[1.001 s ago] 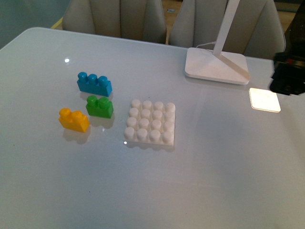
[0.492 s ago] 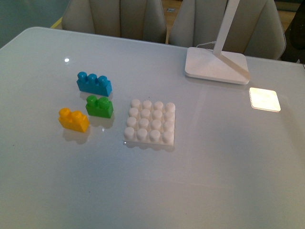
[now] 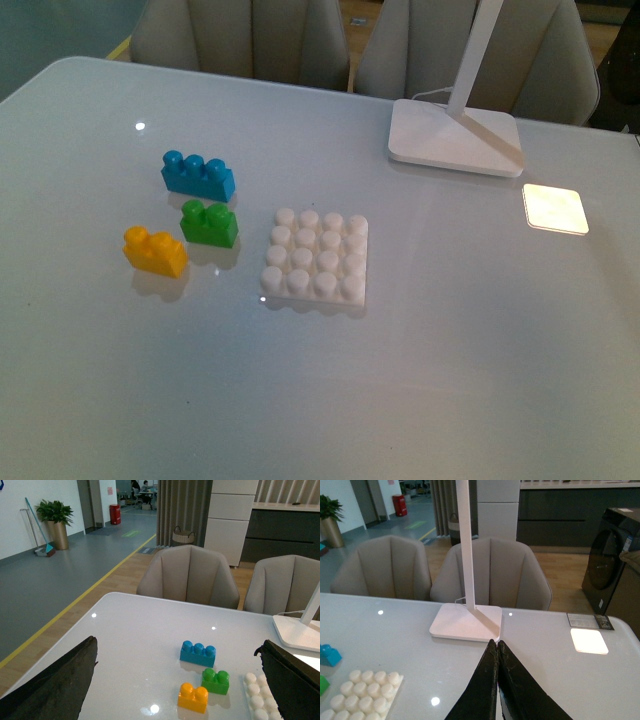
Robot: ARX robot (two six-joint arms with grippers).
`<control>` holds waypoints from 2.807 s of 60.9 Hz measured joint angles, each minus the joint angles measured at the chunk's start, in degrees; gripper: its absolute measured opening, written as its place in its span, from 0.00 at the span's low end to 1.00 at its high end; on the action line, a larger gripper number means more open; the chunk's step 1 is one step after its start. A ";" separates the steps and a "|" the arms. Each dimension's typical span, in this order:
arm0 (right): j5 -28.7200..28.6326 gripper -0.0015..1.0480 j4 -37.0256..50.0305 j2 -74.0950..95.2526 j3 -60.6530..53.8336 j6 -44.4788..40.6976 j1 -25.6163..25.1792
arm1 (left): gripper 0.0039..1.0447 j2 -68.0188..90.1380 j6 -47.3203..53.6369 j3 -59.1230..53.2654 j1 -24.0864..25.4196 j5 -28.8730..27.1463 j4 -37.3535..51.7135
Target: Insert yellow block into base center
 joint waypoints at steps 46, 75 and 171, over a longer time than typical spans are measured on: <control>0.00 0.02 -23.39 -24.44 -0.04 0.00 0.00 | 0.93 0.00 0.00 0.00 0.00 0.00 0.00; -0.09 0.06 -35.47 -36.20 -0.02 -0.04 0.00 | 0.93 0.00 0.00 0.00 0.00 0.00 0.00; -0.09 0.92 -35.50 -36.30 -0.02 -0.04 0.00 | 0.93 112.41 -13.68 29.20 -16.79 -3.56 51.41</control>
